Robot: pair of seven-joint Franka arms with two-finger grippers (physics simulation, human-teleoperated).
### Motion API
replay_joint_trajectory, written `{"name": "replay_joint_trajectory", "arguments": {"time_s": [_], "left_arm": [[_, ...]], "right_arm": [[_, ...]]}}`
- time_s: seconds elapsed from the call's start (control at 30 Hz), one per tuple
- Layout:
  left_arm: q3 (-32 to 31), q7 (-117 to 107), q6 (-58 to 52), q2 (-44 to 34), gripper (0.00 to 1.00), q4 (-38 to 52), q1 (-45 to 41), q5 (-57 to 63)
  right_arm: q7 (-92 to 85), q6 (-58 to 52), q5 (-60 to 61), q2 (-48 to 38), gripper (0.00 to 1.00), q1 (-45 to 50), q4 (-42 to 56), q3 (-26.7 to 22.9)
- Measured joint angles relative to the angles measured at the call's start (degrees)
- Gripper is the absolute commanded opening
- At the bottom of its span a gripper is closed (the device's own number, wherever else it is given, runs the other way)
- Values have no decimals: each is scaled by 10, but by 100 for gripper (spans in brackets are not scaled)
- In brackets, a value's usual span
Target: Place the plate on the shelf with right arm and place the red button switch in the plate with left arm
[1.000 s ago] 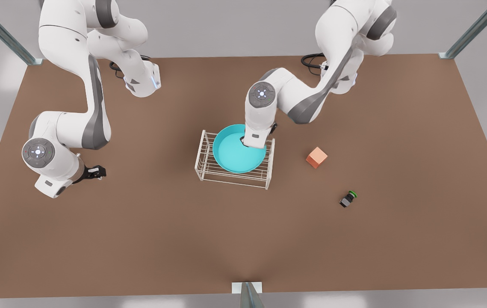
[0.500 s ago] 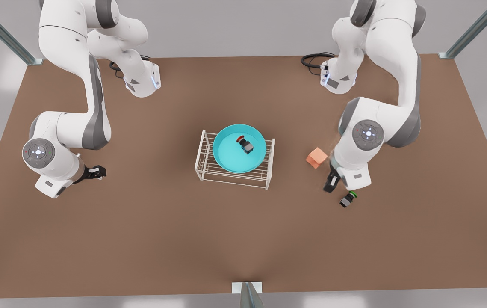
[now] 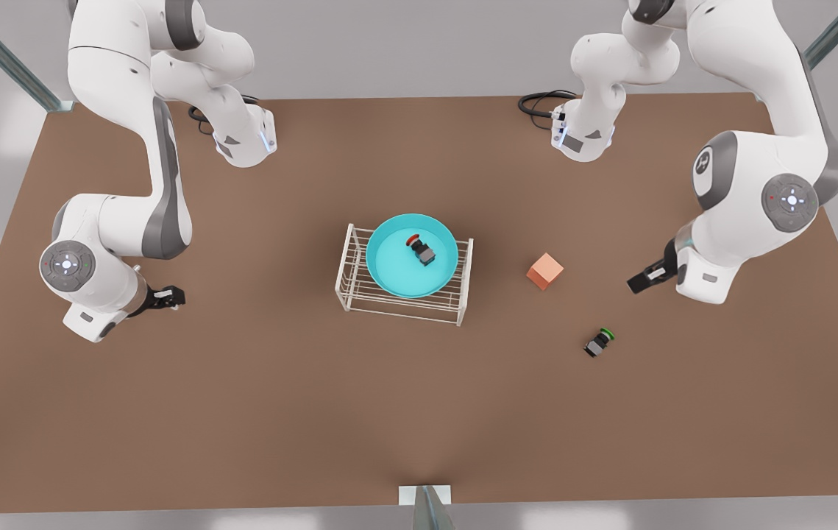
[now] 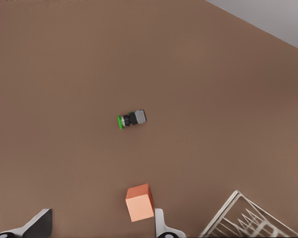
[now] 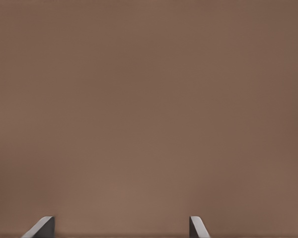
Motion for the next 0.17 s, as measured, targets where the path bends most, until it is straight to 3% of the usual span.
{"name": "replay_joint_trajectory", "arguments": {"time_s": [0.13,0.17], "left_arm": [[0,72,-1,3,100,0,0,-2],[0,88,-2,3,100,0,0,-2]], "right_arm": [[0,0,2,0,100,0,0,0],[0,0,2,0,94,0,0,0]]}}
